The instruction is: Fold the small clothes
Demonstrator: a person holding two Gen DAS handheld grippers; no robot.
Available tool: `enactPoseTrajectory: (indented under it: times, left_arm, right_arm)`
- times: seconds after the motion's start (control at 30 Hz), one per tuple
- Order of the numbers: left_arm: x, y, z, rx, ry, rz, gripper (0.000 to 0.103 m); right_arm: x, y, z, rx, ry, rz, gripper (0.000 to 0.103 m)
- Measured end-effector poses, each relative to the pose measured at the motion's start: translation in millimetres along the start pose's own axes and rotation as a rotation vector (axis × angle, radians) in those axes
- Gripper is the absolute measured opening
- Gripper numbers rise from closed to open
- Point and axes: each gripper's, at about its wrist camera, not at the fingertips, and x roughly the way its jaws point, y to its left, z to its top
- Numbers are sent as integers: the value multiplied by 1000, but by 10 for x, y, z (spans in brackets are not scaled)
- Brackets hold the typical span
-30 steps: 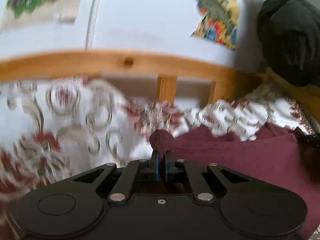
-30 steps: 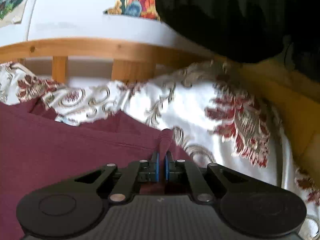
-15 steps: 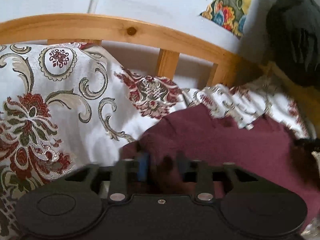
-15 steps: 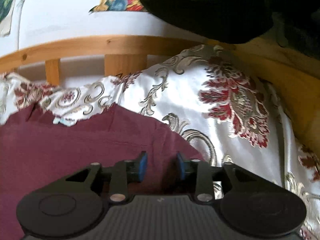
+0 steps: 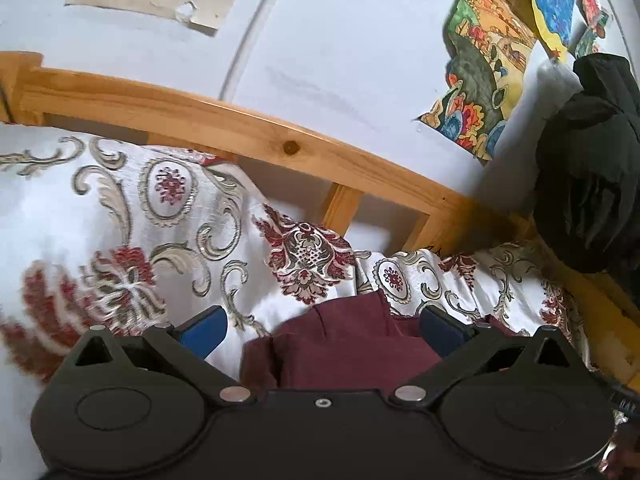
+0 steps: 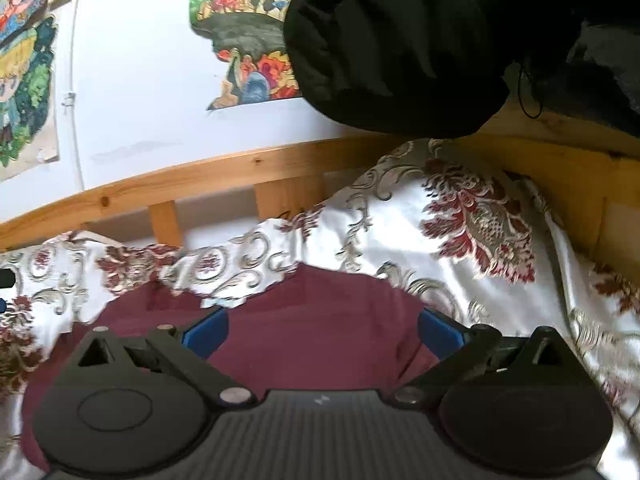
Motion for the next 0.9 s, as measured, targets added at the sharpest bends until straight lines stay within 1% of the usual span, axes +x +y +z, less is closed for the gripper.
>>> enactPoseTrajectory:
  times: [0.1,0.17,0.27,0.3,0.37,0.43,0.5,0.6,0.8,0.9]
  left_arm:
    - [-183,-71,-13,-9,32,22,102]
    - [-304,-134,-58,-16,63,50,102]
    - [-478,-189,-225,-47,103,77,102]
    - [-516,-196,-297,-57,123,77,102]
    - [-549,-193,-466,-71,195,73,102]
    - [-554,-169,-645,-90,269,87,102]
    - [-526,-123,-802,-122,323,102,102]
    - [-403,-35,-922,-175,387,90,102]
    - [-202,73,-1000,-208,419,92,102]
    - [-127,122,-1056,-229,444,95,102]
  right_arm:
    - [-128,151,-97,-10,-5,11,103]
    - [-209,254,-174,-20,-3,25,103]
    - [-273,414,-302,-46,22,58,103]
    - [-283,460,-344,-56,36,69,103]
    - [-294,549,-442,-77,60,93,103]
    - [-306,617,-530,-99,79,102,103]
    - [-293,679,-608,-123,98,102,103]
    - [-262,751,-710,-158,116,101,103]
    - [-133,854,-796,-237,129,47,103]
    - [-62,912,-860,-284,140,42,103]
